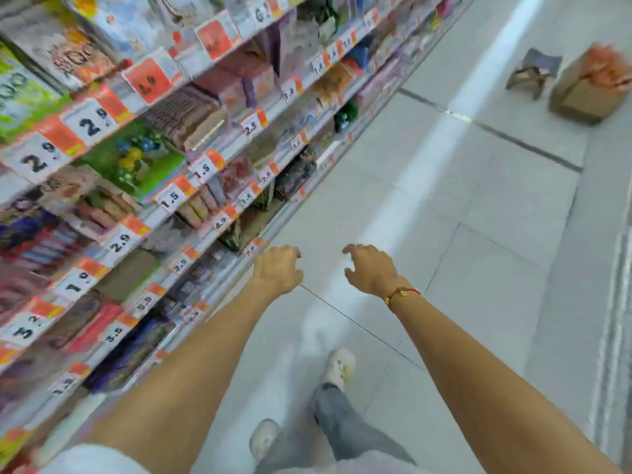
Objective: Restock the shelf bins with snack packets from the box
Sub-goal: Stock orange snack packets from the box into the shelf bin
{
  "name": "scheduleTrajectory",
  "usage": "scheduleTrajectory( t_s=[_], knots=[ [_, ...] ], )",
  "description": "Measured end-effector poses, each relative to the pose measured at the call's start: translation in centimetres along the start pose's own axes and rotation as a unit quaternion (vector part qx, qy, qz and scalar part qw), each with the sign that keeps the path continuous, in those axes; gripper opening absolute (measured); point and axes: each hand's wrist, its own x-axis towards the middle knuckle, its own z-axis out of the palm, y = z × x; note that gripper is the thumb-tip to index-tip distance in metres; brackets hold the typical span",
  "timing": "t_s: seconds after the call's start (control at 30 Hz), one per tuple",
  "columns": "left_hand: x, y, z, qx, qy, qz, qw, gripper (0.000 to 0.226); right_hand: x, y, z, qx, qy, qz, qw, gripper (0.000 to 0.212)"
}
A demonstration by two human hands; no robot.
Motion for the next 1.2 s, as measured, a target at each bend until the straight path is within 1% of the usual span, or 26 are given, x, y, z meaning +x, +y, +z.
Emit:
scheduleTrajectory(
  t_s=[0.03, 0.17, 0.27, 0.37, 0.47, 0.6, 0.73, 0.83, 0.93, 1.1, 1.2],
  knots=[
    [0.6, 1.5, 0.4, -0.001, -0.02, 0.009, 1.0, 0.045, -0.4, 1.5, -0.3, -0.003, -0.008, 0.02, 1.0, 0.048],
    [3.5, 7.3, 1.7, -0.03, -0.056, 0.022, 0.998, 0.045, -0.9, 8.3, 0.0, 0.017, 0.007, 0.063, 0.998, 0.045],
    [6.0, 11.2, 1.4, -0.044, -0.052, 0.059, 0.996, 0.044, -0.8, 12.2, -1.2, 0.063, 0.063, 0.088, 0.992, 0.042],
    [9.1, 14.3, 0.9, -0.028, -0.051, 0.096, 0.994, 0.042, -0.1, 15.9, -2.7, 0.083, 0.087, 0.103, 0.987, 0.04],
    [13.1, 17.0, -0.4, 0.012, -0.045, 0.138, 0.989, 0.041, 1.1, 19.4, -4.3, 0.074, 0.103, 0.119, 0.985, 0.041],
    [21.0, 21.8, -2.8, 0.046, -0.023, 0.209, 0.977, 0.039, 4.3, 24.4, -7.6, 0.057, 0.124, 0.153, 0.979, 0.041],
    [29.4, 27.0, -6.5, 0.065, 0.004, 0.263, 0.963, 0.039, 8.7, 29.3, -12.3, 0.052, 0.165, 0.186, 0.967, 0.039],
    [35.3, 30.7, -9.2, 0.066, 0.006, 0.289, 0.955, 0.04, 11.9, 33.0, -15.7, 0.063, 0.182, 0.227, 0.955, 0.038],
    [40.7, 34.4, -11.7, 0.071, -0.003, 0.312, 0.947, 0.04, 14.8, 36.8, -18.9, 0.097, 0.203, 0.259, 0.939, 0.037],
    [49.5, 40.4, -14.1, 0.09, -0.017, 0.337, 0.937, 0.039, 20.0, 42.9, -23.8, 0.165, 0.229, 0.283, 0.917, 0.037],
    [55.2, 44.6, -14.9, 0.094, -0.023, 0.345, 0.933, 0.039, 23.8, 47.7, -27.0, 0.17, 0.228, 0.274, 0.919, 0.039]
  ],
)
